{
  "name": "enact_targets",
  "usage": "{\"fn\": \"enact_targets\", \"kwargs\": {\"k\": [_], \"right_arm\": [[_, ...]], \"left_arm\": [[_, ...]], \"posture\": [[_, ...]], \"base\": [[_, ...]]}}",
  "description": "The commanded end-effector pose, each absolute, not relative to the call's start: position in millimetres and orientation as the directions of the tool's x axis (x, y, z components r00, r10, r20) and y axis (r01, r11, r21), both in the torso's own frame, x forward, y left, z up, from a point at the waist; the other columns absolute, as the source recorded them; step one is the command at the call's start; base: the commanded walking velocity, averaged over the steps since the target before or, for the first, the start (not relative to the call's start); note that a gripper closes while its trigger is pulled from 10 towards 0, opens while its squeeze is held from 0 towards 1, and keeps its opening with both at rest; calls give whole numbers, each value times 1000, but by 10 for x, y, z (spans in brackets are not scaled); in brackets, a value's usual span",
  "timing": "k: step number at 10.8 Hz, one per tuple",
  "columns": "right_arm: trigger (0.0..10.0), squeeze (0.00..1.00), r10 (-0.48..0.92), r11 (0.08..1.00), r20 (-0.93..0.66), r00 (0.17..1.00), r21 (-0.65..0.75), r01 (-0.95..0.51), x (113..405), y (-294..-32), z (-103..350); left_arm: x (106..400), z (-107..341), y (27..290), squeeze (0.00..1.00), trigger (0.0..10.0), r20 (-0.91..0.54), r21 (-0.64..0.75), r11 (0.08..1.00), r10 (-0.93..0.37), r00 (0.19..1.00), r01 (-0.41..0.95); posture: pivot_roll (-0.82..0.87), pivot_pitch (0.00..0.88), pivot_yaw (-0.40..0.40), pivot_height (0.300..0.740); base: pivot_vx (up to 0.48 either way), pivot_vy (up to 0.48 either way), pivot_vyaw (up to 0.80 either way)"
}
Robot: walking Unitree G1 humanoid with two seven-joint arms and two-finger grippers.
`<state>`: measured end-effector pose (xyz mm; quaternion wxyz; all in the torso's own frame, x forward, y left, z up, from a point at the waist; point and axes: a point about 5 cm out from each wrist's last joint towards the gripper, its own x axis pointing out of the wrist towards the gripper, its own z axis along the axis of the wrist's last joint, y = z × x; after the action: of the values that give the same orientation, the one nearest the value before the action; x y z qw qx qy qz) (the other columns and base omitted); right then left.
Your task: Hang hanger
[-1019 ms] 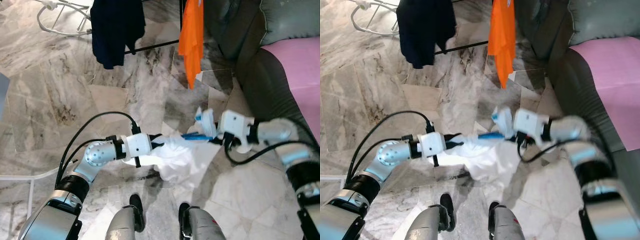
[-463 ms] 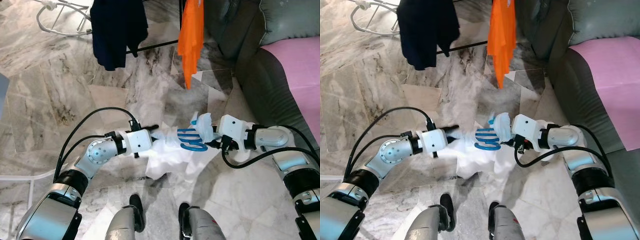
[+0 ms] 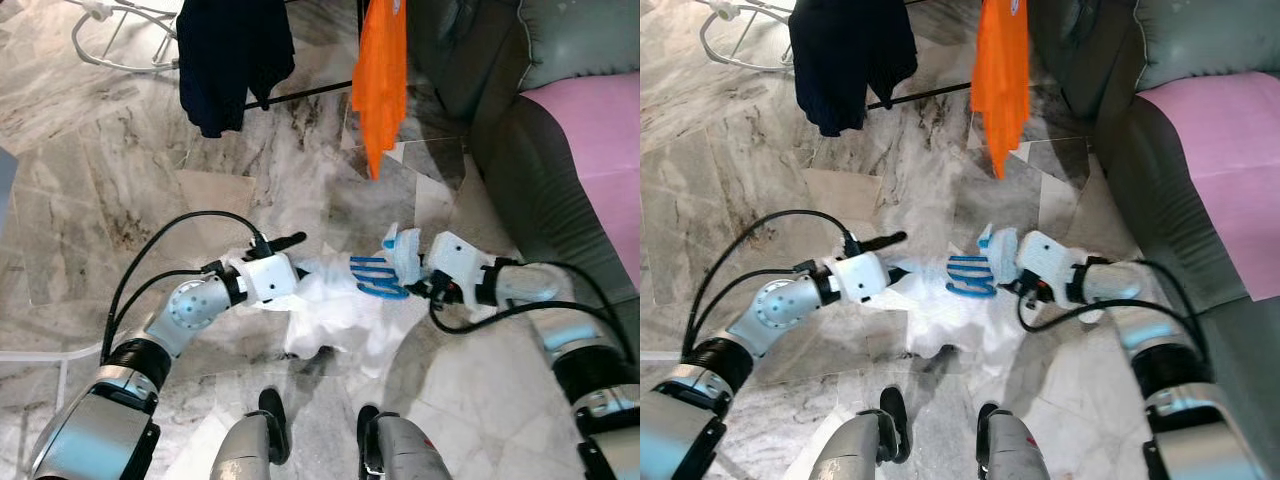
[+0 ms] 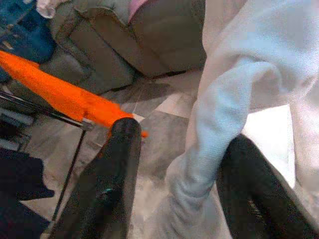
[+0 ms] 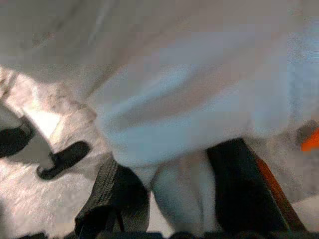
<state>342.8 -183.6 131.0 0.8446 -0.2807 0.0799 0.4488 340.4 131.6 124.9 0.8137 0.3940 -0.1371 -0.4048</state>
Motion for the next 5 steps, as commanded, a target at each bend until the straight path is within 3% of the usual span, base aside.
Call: {"fn": "enact_targets", "kwargs": {"k": [1, 4, 5], "right_arm": [[0, 0, 682, 490, -403, 610, -368, -790, 3397, -1870, 1188], [0, 0, 660, 572, -338, 671, -353, -740, 3401, -1760, 1159], [0, 0, 641, 620, -307, 703, -334, -710, 3408, -1728, 1166]], "left_arm": [[3402, 1309, 1384, 1000, 10000, -52, 756, 388, -767, 640, 527], [3285, 1142, 1408, 1000, 10000, -158, 749, 277, -808, 568, 602], [3277, 1129, 1409, 1000, 10000, -148, 736, 295, -808, 570, 610]], "posture": [[-172, 330, 52, 740], [-177, 329, 53, 740], [-181, 326, 52, 740]], "base": [[0, 0, 0], [0, 0, 0], [0, 0, 0]]}}
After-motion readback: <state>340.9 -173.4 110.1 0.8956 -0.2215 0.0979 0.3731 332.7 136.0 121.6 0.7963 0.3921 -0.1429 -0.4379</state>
